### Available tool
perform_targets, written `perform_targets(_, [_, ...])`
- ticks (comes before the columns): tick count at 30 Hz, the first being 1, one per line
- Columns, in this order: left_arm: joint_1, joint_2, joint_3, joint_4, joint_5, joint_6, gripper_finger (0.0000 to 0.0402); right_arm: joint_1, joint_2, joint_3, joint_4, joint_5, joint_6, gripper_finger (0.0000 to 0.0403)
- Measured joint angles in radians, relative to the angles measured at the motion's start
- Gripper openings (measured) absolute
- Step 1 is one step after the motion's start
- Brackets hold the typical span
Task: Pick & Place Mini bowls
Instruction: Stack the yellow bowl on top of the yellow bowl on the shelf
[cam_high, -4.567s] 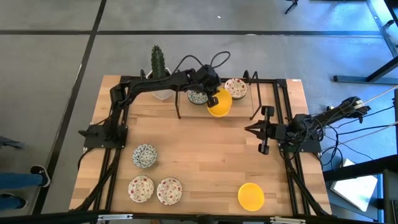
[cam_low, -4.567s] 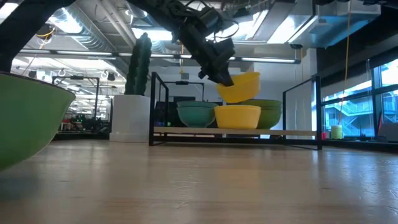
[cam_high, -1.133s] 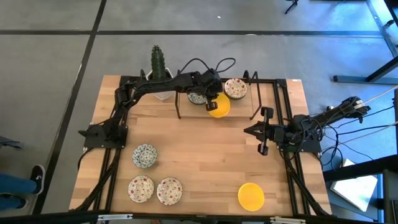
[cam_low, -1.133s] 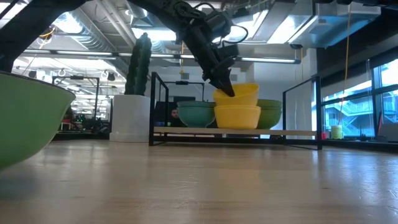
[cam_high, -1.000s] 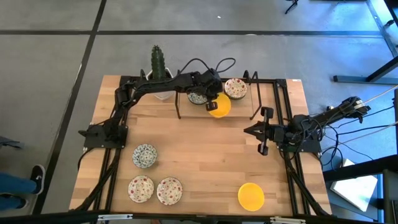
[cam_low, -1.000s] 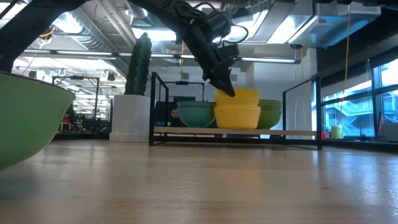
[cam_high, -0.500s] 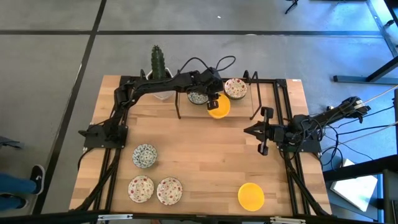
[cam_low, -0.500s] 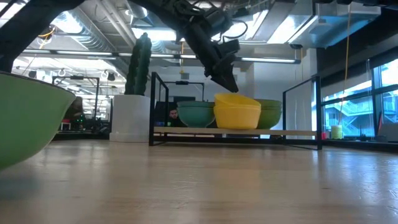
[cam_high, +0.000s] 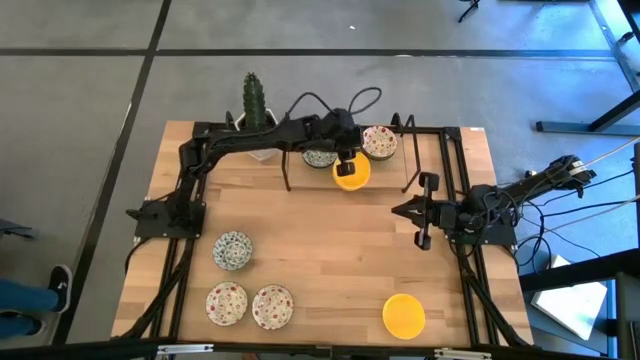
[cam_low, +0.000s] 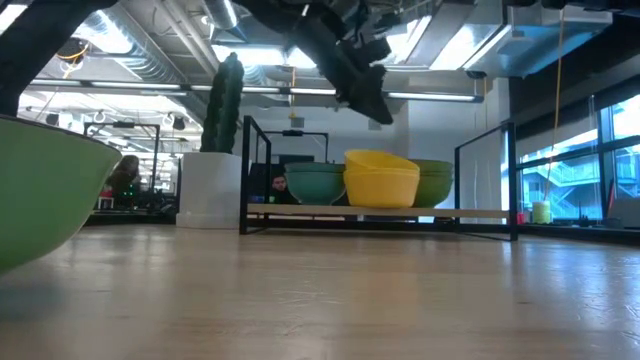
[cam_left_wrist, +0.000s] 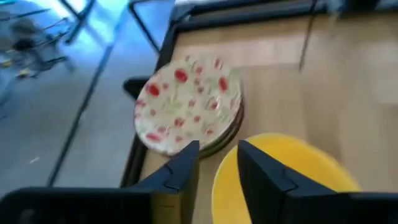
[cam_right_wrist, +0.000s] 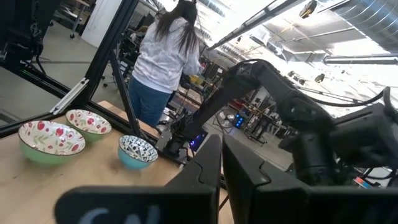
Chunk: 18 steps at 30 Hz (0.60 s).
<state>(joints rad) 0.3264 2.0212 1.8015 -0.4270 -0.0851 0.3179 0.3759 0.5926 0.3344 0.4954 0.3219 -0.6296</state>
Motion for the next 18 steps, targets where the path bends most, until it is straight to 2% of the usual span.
perform_targets(5, [-0.057,0.012,-0.052,0.088,-0.28,0.046,0.0017,0.0,0.0,0.0,-0.008,0.0,0.0,0.0018])
perform_targets(6, [-0.073,0.015,-0.076,0.118,-0.342,0.069,0.001,0.0,0.0,0.0,-0.008,0.0,0.0,0.0018])
perform_targets(9, [-0.114,0.018,-0.119,0.21,-0.449,0.098,0.0003,0.0,0.0,0.0,-0.008,0.0,0.0,0.0018])
perform_targets(13, [-0.147,0.014,-0.143,0.237,-0.502,0.032,0.0003,0.0,0.0,0.0,-0.004,0.001,-0.003,0.0018])
perform_targets(18, [-0.163,0.015,-0.184,0.281,-0.659,-0.023,0.0002,0.0,0.0,0.0,0.0,0.0,-0.003,0.0018])
